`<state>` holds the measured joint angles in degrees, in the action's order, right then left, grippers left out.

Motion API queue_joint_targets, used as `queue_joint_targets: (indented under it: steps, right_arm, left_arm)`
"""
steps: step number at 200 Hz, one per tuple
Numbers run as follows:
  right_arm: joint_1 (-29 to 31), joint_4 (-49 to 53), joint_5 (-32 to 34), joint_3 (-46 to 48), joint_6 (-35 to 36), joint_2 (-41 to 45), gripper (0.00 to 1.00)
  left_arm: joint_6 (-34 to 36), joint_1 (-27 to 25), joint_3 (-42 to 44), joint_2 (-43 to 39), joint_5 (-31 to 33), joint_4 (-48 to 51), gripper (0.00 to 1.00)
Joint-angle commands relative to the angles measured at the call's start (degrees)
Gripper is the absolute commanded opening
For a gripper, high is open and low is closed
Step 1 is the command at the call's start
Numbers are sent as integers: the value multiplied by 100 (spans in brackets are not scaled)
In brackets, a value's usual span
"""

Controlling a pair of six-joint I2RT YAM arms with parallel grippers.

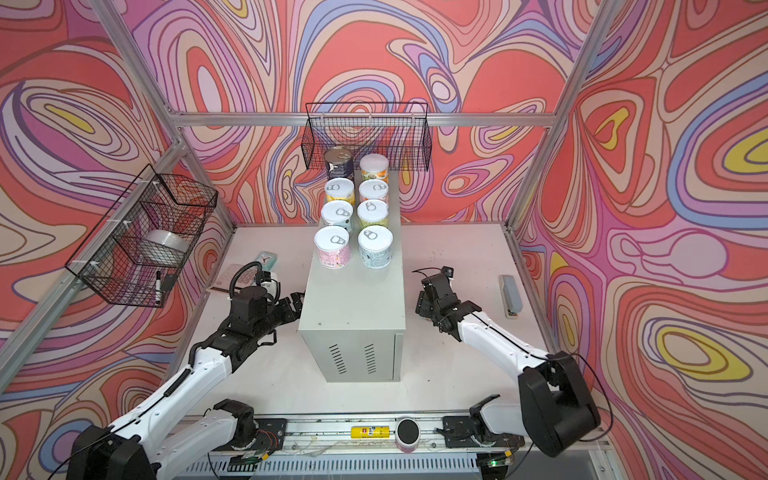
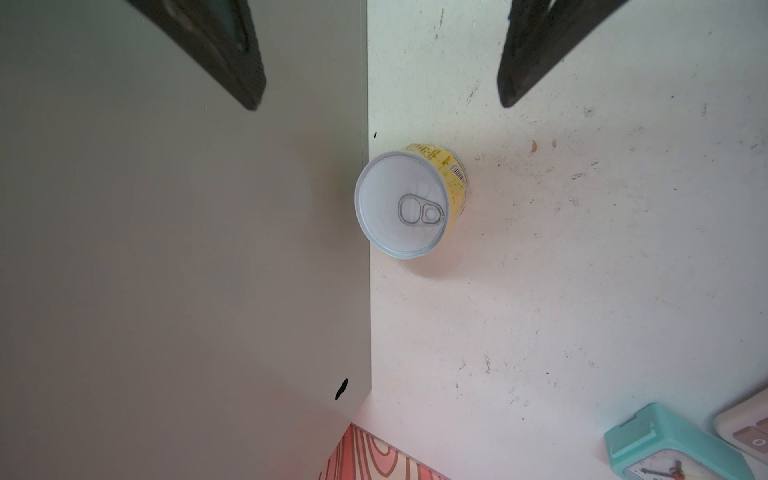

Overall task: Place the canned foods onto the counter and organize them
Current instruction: 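Lift the held orange-labelled can with the right gripper toward the cabinet top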

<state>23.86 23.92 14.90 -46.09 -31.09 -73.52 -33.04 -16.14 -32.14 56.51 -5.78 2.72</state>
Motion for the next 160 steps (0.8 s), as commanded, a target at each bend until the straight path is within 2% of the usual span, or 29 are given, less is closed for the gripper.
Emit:
queue_joint_targets:
  steps: [1,32,72,130,160]
  right_arm:
    - [13,727,-42,-645,216,526,0]
    - [14,1910,27,-1724,561,1015,0]
    - [14,3189,118,-3292,908,1125,0]
    - [7,4570,-453,-5584,1423,657,0]
    - [57,4895,-961,-6236,1536,562,0]
  left_arm:
    - [76,-25,-173,-49,51,-84,89]
    - [121,-22,-182,-140,149,5,89]
    - [181,-28,-233,-139,225,29,88]
    - [335,-27,-227,-248,526,25,88]
    - [365,-29,-249,-163,546,-46,88]
